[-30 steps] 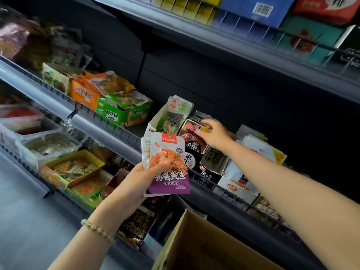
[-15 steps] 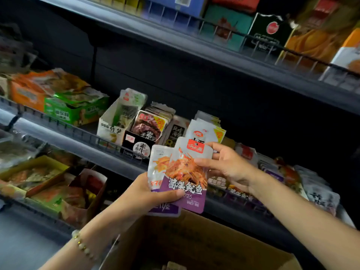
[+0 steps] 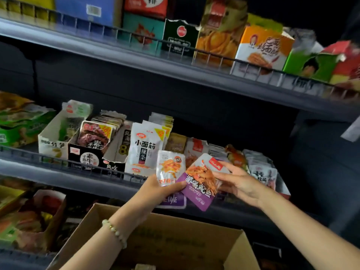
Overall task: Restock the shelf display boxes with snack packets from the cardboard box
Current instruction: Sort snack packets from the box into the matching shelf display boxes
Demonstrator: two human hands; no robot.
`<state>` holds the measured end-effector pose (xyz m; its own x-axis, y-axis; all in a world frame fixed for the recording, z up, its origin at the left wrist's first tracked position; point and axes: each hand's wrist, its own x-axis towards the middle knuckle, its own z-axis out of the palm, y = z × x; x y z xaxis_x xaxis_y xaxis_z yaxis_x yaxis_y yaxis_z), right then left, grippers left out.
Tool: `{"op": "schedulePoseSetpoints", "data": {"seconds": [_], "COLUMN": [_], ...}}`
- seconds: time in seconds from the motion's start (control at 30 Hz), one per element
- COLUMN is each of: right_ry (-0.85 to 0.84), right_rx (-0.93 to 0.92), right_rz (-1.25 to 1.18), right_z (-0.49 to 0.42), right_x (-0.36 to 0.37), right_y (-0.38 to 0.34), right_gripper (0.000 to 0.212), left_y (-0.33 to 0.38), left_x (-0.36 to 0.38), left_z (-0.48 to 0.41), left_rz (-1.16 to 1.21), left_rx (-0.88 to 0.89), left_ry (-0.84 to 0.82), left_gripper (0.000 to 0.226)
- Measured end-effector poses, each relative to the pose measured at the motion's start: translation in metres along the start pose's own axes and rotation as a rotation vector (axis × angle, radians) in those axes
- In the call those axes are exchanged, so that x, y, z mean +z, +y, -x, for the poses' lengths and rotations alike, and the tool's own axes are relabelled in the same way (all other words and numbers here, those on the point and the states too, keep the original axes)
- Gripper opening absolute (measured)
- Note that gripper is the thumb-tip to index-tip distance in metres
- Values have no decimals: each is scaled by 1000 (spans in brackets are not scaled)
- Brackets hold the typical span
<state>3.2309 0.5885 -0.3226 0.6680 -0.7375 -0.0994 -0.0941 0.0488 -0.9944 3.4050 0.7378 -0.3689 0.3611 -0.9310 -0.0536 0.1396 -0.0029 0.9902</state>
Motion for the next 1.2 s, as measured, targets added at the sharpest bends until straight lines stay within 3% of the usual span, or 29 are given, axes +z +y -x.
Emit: {"op": "schedulePoseSetpoints", "data": {"seconds": [0.13, 0.27, 0.47, 0.83, 1.07, 1.2], "right_ry": [249, 399, 258, 142, 195, 241], "right_rx": [-164, -304, -402, -392, -438, -600], "right_rz": [134, 228, 713, 1127, 1318, 1067], "right_z": [-17, -48, -109, -161, -165, -148], "right_x": [-42, -54, -27, -22, -19, -22], "right_y": [-18, -42, -40, -5, 1, -3], "right_gripper": [39, 30, 34, 32, 31, 25], "left_y": [-10, -6, 10, 4, 5, 7], "left_x": [9, 10, -7, -22, -3, 10], "left_z": [-26, -34, -38, -56, -66, -63], "left_rz": [111, 52, -79, -17, -63, 7], "left_rx": [-113, -75, 11, -56, -57, -18], "left_ry": [75, 102, 162, 184, 101, 122], "left_gripper": [30, 20, 23, 19, 27, 22]}}
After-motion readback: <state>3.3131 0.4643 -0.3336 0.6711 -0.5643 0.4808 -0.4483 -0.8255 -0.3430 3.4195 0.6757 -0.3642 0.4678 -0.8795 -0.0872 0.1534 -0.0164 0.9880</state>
